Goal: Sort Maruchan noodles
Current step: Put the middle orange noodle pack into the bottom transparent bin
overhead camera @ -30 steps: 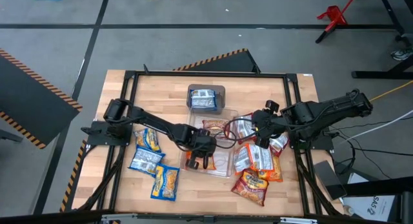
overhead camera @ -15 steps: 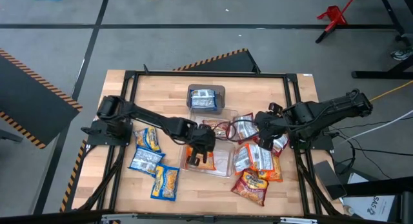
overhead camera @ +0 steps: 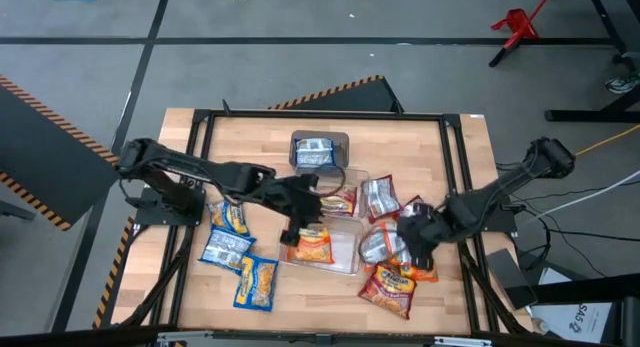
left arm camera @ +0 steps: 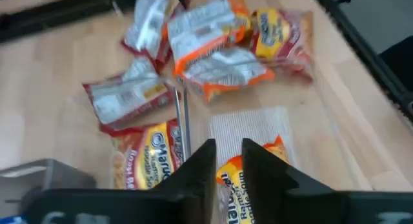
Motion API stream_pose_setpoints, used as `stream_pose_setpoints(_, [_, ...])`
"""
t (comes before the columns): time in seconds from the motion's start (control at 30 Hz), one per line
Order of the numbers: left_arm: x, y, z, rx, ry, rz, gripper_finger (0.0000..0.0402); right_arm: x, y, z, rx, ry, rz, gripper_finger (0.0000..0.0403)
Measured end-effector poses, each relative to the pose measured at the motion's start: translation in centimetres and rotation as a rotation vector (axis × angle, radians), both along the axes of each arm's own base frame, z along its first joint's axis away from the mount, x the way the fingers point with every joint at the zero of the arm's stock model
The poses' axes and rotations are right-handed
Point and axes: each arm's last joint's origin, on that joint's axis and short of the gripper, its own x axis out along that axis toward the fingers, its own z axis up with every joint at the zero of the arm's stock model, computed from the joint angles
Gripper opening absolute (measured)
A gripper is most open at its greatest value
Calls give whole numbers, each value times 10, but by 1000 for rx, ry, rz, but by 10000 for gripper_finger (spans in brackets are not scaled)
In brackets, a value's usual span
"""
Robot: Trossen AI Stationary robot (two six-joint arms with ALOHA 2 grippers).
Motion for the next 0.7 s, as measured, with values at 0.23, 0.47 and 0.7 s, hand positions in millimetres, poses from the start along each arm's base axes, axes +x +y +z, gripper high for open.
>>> stream_pose_setpoints(0.23, [-23,1,34,-13,-125,33,117,2,12,-7,-43,-127,-63,347])
stream_pose_setpoints(0.47, [-31,-7,38,4,-125,29,121,7,27,-29,-128,-58,-29,373])
stream_pose_setpoints(0.7, [-32,-10,37,3,-118,21,122,13,47,-57,-216,76,-17,374])
